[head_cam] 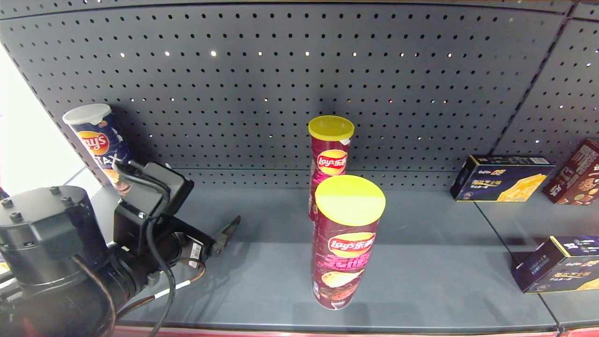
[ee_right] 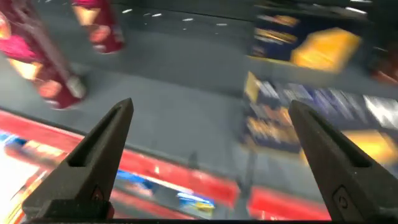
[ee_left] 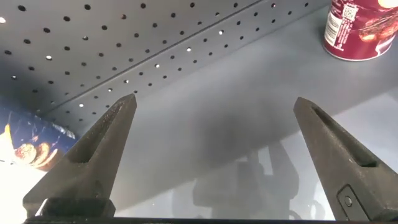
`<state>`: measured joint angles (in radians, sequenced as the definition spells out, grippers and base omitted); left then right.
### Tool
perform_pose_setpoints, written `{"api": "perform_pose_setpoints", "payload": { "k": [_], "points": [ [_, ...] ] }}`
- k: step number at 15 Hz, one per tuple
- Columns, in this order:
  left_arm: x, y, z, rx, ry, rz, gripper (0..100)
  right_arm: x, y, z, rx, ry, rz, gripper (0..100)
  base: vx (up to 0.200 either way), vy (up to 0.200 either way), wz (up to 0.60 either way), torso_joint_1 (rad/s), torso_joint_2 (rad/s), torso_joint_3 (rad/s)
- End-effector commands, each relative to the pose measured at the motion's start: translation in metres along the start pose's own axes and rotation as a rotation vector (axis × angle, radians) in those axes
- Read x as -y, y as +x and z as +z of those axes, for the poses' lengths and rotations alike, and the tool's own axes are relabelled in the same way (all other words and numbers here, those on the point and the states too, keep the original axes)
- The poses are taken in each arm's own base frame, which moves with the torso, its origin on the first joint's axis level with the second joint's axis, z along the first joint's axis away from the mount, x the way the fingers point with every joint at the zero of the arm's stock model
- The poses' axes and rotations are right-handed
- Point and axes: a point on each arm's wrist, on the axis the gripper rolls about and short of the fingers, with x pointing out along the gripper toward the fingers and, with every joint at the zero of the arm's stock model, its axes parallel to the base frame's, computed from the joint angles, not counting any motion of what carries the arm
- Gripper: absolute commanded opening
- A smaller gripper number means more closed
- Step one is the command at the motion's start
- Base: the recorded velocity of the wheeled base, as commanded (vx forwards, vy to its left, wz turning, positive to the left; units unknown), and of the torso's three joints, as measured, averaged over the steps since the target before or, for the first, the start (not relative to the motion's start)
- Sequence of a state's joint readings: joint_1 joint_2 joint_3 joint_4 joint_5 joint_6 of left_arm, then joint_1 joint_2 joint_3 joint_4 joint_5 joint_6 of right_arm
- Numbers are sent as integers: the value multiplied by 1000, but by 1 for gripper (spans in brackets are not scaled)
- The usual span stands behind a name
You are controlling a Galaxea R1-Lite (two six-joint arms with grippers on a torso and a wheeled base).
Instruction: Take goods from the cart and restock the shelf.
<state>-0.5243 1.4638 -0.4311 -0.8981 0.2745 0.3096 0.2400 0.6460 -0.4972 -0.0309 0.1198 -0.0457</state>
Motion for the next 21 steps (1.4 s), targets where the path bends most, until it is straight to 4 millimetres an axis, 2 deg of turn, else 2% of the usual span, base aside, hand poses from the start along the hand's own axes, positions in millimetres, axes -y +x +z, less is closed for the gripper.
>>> {"api": "perform_pose_setpoints", "payload": {
  "k": [1, 3, 5, 8, 16, 21],
  "points": [
    [2, 4, -3, -16, 5, -5, 100, -11, 85, 14, -158, -25, 184, 100, 0, 0, 0, 0, 0, 0],
    [2, 4, -4, -19, 4, -5, 100, -25, 109, 8, -174, -40, 258, 100, 0, 0, 0, 0, 0, 0],
    [2, 4, -3, -17, 5, -6, 100, -34, 120, 0, -227, -51, 306, 100, 0, 0, 0, 0, 0, 0],
    [3, 4, -3, -18, 7, -8, 100, -46, 130, -7, -274, -66, 353, 100, 0, 0, 0, 0, 0, 0],
    [3, 3, -1, -8, 7, -9, 100, -59, 150, -16, -341, -111, 393, 100, 0, 0, 0, 0, 0, 0],
    [2, 5, 3, 5, 5, -5, 100, -71, 172, -9, -343, -124, 393, 100, 0, 0, 0, 0, 0, 0]
  ]
}}
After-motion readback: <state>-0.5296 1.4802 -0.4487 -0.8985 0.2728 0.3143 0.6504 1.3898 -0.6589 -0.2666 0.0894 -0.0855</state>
